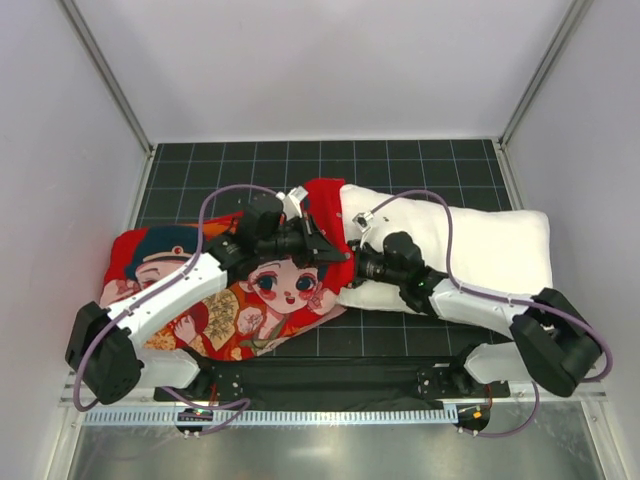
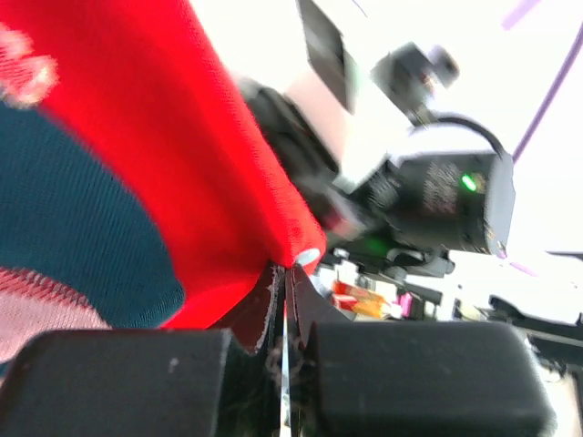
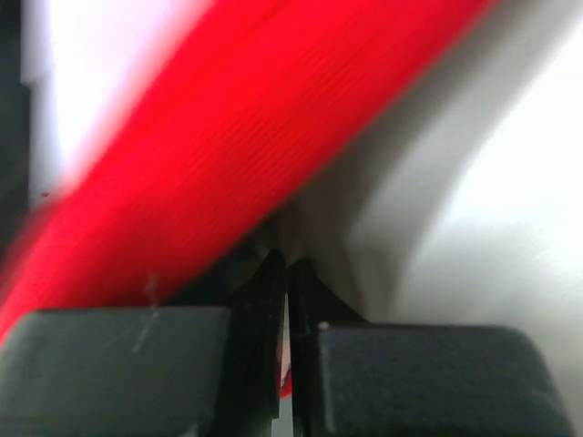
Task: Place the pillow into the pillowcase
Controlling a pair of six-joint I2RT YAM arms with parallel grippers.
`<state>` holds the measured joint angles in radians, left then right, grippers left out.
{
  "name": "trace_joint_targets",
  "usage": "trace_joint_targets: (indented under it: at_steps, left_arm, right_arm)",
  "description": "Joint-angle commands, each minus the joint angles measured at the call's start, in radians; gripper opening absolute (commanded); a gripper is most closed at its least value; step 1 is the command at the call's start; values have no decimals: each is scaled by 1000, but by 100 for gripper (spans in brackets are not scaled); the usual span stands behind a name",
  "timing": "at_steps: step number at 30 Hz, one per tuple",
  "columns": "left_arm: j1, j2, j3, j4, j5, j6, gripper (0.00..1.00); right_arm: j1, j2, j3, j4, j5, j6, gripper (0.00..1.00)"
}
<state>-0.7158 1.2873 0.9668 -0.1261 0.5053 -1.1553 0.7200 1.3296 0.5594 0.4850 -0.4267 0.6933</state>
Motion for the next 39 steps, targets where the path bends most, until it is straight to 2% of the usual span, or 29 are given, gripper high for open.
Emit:
trace_joint_targets:
  at_steps: [1,2,6,15,18,21,22,23,24,25,26,27,29,32,34,36,38,39]
  left_arm:
    - [29,-25,87,-99,1,113,2]
    - [30,-23,102,-124,-16,130,2]
    - [30,4,145,-171,-51,163,1]
    - [29,47,179,-218,-96,207,1]
    - [3,76,188,-204,-97,204,1]
    - [-55,113,214,-195,-129,207,0]
    - [-69,124,220,-191,-134,207,1]
    - [-83,135,228,-187,-151,206,0]
    - [-97,142,234,-181,-160,207,0]
    - [-123,159,245,-181,-169,207,0]
    - [-137,165,250,-179,-194,207,0]
    - [-151,173,254,-178,-208,212,0]
    - [-207,197,274,-179,-250,210,0]
    - [-284,234,326,-184,-316,230,0]
    - [-310,251,349,-202,-333,262,2]
    - [-321,261,378,-240,-365,290,8]
    - [-321,233,403,-348,-448,342,27]
    - [-321,219,414,-390,-585,359,34]
  right_arm:
    - [-2,-104,-45,194,-159,29,10]
    - [-1,-116,-53,204,-231,41,12]
    - [30,-174,-59,162,-314,22,16]
    - [53,-375,-90,-5,-317,3,22]
    - [53,-455,-64,-136,-287,-27,22]
    - [52,-548,-9,-383,-117,-99,23]
    - [50,-573,13,-565,84,-136,23]
    - [50,-595,61,-660,212,-138,25]
    - [49,-618,79,-746,332,-129,31]
    - [41,-673,86,-846,532,-126,40]
    - [33,-700,99,-876,587,-123,48]
    - [10,-727,106,-913,624,-127,59]
    - [-11,-753,152,-950,702,-152,70]
    - [-65,-686,244,-1034,781,-188,72]
    - [-134,-630,283,-1059,766,-204,74]
    - [-178,-561,307,-1036,705,-219,78]
    - [-243,-490,310,-1005,613,-232,82]
    - [-258,-460,313,-991,596,-233,83]
